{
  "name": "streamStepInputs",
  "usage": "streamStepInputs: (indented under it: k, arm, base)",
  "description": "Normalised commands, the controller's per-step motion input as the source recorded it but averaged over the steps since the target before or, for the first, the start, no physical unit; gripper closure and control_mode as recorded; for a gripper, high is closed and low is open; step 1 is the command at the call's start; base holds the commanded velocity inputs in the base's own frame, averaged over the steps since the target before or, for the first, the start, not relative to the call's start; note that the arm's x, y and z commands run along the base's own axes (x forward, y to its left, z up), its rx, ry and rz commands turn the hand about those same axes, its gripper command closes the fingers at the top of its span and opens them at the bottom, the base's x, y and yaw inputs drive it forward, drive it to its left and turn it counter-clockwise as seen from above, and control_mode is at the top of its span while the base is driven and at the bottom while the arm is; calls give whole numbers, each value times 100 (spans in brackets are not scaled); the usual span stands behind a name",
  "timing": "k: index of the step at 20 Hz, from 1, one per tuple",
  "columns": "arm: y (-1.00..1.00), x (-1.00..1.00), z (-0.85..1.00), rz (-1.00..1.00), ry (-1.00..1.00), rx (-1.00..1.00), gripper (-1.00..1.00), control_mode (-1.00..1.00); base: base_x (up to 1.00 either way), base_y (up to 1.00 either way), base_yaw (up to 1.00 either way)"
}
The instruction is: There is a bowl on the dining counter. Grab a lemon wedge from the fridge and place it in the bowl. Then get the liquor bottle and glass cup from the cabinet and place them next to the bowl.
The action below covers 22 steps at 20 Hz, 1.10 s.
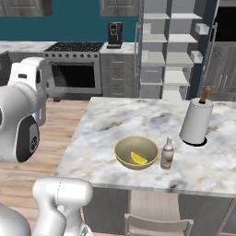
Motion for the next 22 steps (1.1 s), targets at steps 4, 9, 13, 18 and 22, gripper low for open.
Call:
streamStepInputs:
  k: [4,9,13,18,22]
  arm:
    - [-7,16,-36,-5,45,2,100,-100]
    - [-3,16,-56,-3,53,0,100,-100]
    - [-4,3,-57,0,31,0,100,-100]
    - [-16,11,-54,1,14,0,100,-100]
    - [-14,27,-66,5,8,0,100,-100]
  base:
    - [0,0,0]
    - [0,0,0]
    - [0,0,0]
    - [0,0,0]
    - [0,0,0]
